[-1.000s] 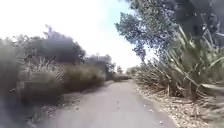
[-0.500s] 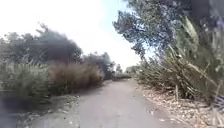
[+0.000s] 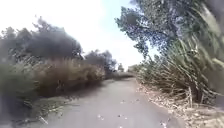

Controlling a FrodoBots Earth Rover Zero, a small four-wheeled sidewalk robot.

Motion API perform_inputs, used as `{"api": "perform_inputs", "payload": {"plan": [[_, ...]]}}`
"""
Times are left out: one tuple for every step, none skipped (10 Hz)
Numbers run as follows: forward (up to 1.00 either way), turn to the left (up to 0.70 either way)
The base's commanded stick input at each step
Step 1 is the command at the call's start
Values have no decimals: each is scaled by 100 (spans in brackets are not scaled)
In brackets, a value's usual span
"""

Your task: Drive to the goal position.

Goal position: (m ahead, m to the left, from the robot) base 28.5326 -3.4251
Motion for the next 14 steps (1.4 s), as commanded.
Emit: {"api": "perform_inputs", "payload": {"plan": [[85,-9],[85,-2],[85,0],[85,0],[85,0],[85,0],[85,0],[85,0],[85,0],[85,0],[85,0],[85,0],[85,0],[85,0]]}}
